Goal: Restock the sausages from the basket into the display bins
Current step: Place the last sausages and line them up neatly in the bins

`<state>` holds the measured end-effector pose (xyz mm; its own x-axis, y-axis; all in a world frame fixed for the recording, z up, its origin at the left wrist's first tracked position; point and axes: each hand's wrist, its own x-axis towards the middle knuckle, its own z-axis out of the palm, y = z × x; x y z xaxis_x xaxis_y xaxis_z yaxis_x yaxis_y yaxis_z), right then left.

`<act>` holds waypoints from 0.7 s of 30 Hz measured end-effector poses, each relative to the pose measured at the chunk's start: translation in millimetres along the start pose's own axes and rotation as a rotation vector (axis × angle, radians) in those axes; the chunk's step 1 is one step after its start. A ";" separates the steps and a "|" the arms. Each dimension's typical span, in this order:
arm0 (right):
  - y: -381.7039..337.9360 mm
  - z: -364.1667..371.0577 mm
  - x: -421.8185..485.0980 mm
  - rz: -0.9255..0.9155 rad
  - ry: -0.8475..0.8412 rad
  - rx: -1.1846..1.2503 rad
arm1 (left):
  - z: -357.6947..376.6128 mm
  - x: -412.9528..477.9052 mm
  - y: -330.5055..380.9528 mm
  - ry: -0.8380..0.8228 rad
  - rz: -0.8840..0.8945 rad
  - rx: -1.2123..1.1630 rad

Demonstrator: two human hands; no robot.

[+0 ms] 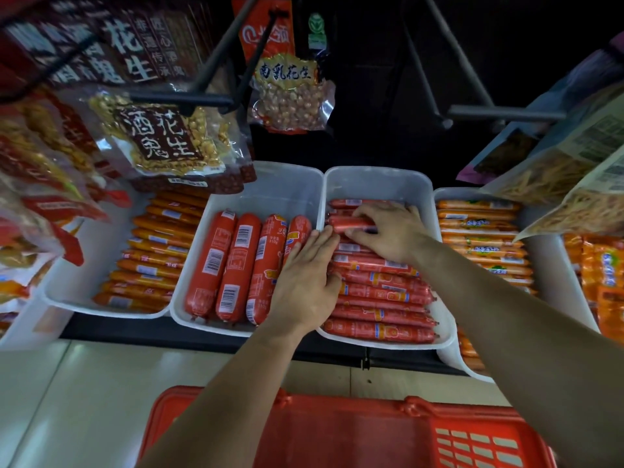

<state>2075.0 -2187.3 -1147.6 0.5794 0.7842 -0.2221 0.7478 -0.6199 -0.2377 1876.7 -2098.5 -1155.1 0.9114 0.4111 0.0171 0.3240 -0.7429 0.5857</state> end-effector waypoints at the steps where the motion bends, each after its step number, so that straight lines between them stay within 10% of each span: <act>1: 1.4 -2.7 -1.0 -0.016 0.000 0.034 | 0.0 -0.5 -0.6 0.001 0.006 0.004; 7: -7.5 -10.0 14.2 0.085 -0.260 0.035 | 1.7 -0.4 -1.8 0.022 0.008 0.017; 21: 4.0 -25.3 31.1 -0.095 -0.039 -0.285 | 1.9 -1.9 -2.8 0.033 0.025 0.024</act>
<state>2104.2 -2164.7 -1131.6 0.4939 0.8331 -0.2492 0.8620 -0.5067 0.0147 1874.5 -2098.1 -1158.3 0.9106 0.4093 0.0580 0.3078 -0.7651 0.5656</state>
